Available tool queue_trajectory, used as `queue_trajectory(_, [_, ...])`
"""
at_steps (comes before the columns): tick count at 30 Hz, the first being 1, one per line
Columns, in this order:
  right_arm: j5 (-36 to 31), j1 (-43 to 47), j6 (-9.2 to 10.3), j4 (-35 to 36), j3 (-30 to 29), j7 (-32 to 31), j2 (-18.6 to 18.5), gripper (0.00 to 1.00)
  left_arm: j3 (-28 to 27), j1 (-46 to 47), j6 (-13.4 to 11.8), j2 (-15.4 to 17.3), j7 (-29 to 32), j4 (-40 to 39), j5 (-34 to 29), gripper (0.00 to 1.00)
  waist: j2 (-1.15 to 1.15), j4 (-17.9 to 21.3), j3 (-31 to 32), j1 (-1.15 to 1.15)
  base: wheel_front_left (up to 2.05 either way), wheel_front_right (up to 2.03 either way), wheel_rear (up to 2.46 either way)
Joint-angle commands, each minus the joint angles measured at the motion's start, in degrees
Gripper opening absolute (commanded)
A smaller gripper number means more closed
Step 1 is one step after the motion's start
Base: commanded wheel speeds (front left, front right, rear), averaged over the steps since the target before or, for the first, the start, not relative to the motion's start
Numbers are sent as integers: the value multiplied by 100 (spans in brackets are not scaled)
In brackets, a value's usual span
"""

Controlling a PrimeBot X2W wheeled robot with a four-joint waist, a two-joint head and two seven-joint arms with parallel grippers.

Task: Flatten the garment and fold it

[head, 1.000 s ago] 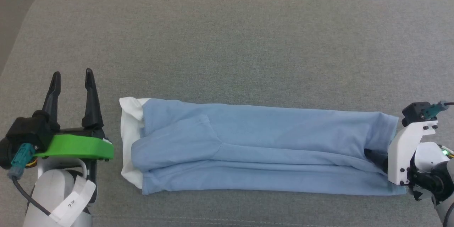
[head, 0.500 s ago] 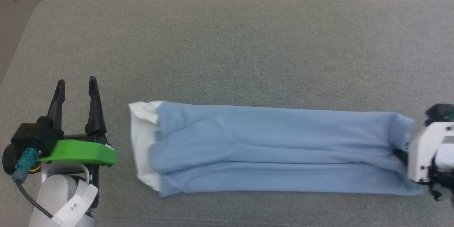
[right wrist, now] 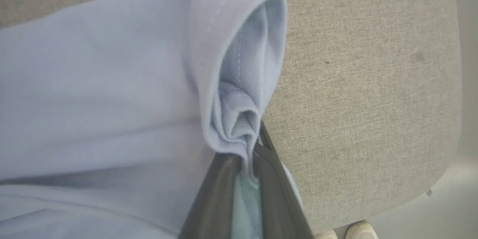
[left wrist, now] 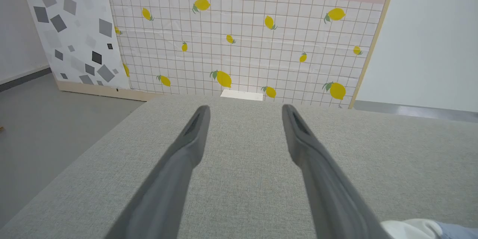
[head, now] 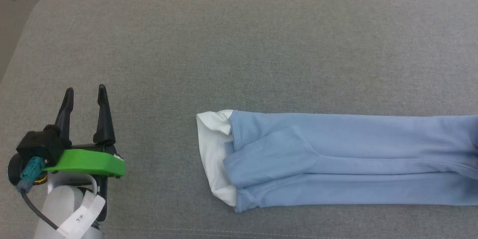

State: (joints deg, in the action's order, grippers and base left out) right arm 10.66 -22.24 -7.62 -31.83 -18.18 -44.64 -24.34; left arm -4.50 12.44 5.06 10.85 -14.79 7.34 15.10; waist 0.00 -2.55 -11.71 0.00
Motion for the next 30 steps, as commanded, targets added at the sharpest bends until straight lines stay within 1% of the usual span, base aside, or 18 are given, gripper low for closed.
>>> queue_trajectory(1, [-42, -32, 13, 130, 41, -152, 26, 0, -8, 11, 36, -36, -20, 32, -79, 100, 0, 0, 49, 0, 0, 0, 0])
queue_trajectory(5, [46, 151, 13, 757, 578, -828, -71, 0, -52, -38, 44, -62, -20, 74, -59, 100, 0, 35, 155, 0, 0, 0, 0])
queue_trajectory(8, [366, 342, 13, 1522, 1054, -1440, -200, 0, -97, -96, 46, -62, -20, 101, -54, 100, 0, 86, 245, 0, 0, 0, 0])
queue_trajectory(11, [805, 514, 13, 2316, 1387, -1995, -267, 0, -117, -124, 50, -72, -20, 113, -52, 100, 0, 123, 306, 0, 0, 0, 0])
queue_trajectory(14, [1236, 662, 13, 3040, 1636, -2458, -199, 0, -121, -137, 52, -86, -20, 131, -52, 100, 0, 146, 355, 0, 0, 0, 0])
queue_trajectory(17, [1391, 727, 13, 3491, 1936, -2631, -95, 0, -118, -126, 58, -93, -20, 149, -45, 100, 0, 147, 372, 0, 0, 0, 0])
queue_trajectory(20, [1475, 690, 13, 3693, 2370, -2609, 114, 0, -123, -134, 62, -103, -20, 134, -33, 100, 0, 127, 359, 0, 0, 0, 0])
queue_trajectory(23, [1541, 542, 13, 3668, 2819, -2444, 369, 0, -134, -136, 65, -108, -20, 122, -17, 100, 0, 77, 329, 0, 0, 0, 0])
queue_trajectory(27, [1552, 159, 13, 3339, 3505, -2088, 686, 0, -132, -121, 71, -116, -20, 126, 0, 100, 0, -45, 275, 0, 0, 0, 0])
queue_trajectory(30, [1531, -132, 13, 2994, 3916, -1851, 908, 0, -115, -109, 80, -131, -20, 146, 10, 100, 0, -148, 242, 0, 0, 0, 0])
